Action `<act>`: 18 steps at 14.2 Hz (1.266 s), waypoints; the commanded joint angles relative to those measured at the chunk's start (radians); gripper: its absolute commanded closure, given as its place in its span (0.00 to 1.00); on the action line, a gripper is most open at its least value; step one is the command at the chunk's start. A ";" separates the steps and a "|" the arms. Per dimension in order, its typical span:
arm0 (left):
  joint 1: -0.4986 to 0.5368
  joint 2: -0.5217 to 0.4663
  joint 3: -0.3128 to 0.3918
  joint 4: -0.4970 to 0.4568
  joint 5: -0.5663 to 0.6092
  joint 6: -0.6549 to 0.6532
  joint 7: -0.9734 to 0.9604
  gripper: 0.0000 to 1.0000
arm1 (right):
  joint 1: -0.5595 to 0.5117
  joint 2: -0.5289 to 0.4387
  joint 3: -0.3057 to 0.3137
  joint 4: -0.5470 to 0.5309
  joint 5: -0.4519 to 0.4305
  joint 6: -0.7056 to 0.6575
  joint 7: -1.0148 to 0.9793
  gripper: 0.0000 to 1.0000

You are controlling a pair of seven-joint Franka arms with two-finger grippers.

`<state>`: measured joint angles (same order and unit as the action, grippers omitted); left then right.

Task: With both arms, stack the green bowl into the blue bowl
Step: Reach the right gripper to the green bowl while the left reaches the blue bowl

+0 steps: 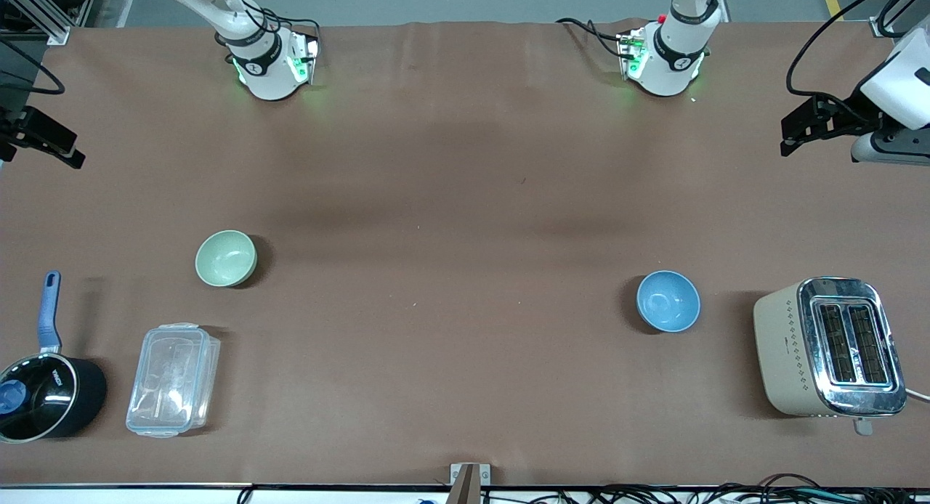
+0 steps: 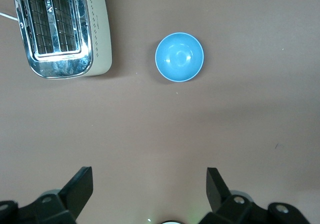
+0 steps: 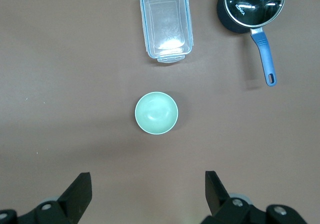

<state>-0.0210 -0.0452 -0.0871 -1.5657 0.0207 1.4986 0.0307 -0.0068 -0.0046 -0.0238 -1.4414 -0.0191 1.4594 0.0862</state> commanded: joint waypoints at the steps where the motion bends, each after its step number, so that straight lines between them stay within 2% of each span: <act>1: 0.010 0.010 -0.002 0.019 -0.018 -0.015 -0.011 0.00 | -0.001 0.006 -0.001 0.016 0.008 -0.014 -0.002 0.00; 3: 0.015 0.013 0.001 0.026 -0.007 -0.015 -0.009 0.00 | -0.001 0.006 -0.002 0.016 0.008 -0.014 -0.002 0.00; 5: 0.019 0.065 0.009 0.027 -0.011 -0.008 0.003 0.00 | -0.001 0.006 -0.001 0.016 0.008 -0.014 -0.002 0.00; 9: 0.046 0.194 0.013 -0.002 -0.005 0.167 0.008 0.00 | -0.004 0.008 -0.002 0.004 0.010 -0.028 -0.014 0.00; 11: 0.044 0.270 0.015 -0.013 -0.004 0.225 0.008 0.00 | -0.009 0.011 -0.004 -0.058 0.010 -0.005 -0.052 0.00; 14: 0.052 0.318 0.015 -0.111 -0.002 0.386 0.008 0.00 | -0.006 0.011 -0.010 -0.238 0.010 0.173 -0.056 0.00; 16: 0.050 0.346 0.015 -0.172 -0.001 0.495 0.006 0.00 | -0.009 0.015 -0.011 -0.389 0.007 0.388 -0.059 0.00; 18: 0.052 0.407 0.015 -0.192 0.028 0.578 0.006 0.00 | -0.013 0.031 -0.016 -0.538 0.002 0.592 -0.081 0.00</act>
<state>0.0289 0.3351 -0.0743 -1.7258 0.0239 2.0076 0.0323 -0.0094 0.0502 -0.0372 -1.8244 -0.0192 1.9025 0.0412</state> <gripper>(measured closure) 0.000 0.000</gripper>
